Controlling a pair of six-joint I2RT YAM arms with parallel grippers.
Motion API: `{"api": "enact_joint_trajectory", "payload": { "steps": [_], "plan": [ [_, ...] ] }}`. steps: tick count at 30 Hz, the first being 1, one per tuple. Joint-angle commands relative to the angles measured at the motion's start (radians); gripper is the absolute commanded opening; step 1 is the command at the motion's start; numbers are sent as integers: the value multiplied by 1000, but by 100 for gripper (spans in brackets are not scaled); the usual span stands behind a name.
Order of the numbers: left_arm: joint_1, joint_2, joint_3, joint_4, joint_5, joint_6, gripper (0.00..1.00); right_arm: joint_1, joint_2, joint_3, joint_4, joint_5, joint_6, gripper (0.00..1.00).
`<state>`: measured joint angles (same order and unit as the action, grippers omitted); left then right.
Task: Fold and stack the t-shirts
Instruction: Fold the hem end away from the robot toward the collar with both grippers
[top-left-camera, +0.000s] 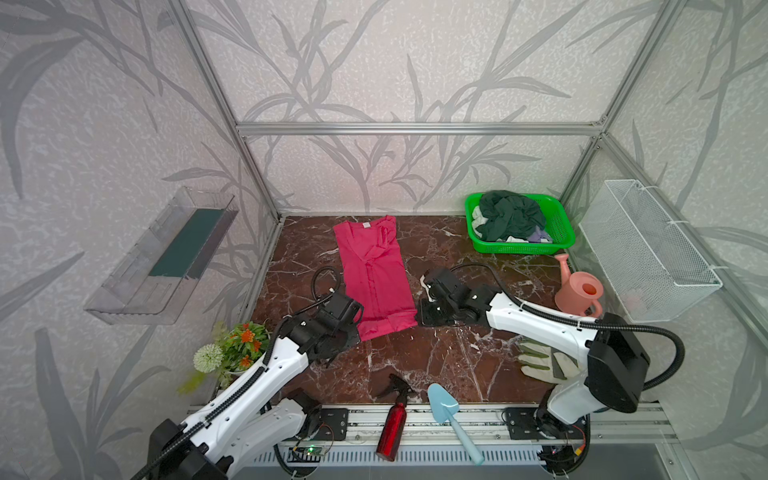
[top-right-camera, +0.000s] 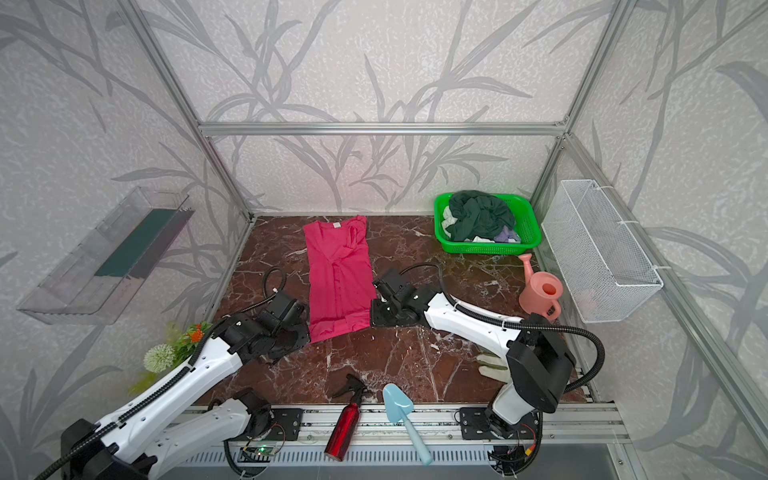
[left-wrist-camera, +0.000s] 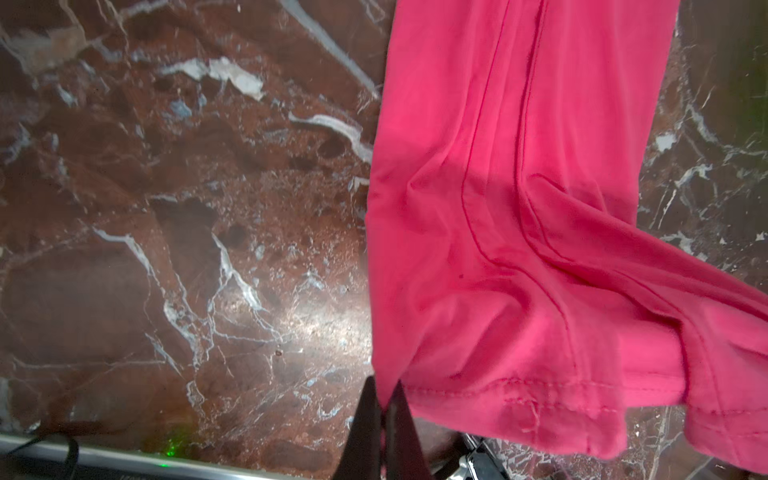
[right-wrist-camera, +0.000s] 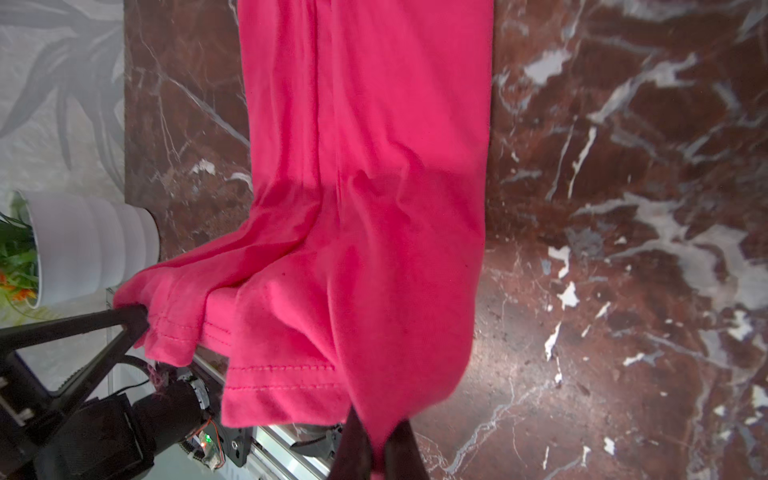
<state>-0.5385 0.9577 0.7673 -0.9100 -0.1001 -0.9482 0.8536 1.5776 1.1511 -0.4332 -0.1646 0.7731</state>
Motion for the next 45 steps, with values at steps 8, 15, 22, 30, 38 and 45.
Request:
{"api": "enact_joint_trajectory", "payload": {
  "steps": [8,15,22,30,38,45],
  "plan": [
    [181,134,102,149,-54,205,0,-69,122,165,-34,7,-109,0],
    [239,306,199,185,-67,249,0,-127,233,263,-15,-17,-166,0],
    [296,427,251,253,-45,263,0,-165,342,361,-3,-69,-191,0],
    [345,605,350,273,21,287,0,-187,453,467,-15,-80,-216,0],
    [364,668,413,283,17,293,0,-219,547,572,-21,-107,-234,0],
    [387,722,448,291,29,288,0,-234,620,667,-49,-128,-245,0]
  ]
}}
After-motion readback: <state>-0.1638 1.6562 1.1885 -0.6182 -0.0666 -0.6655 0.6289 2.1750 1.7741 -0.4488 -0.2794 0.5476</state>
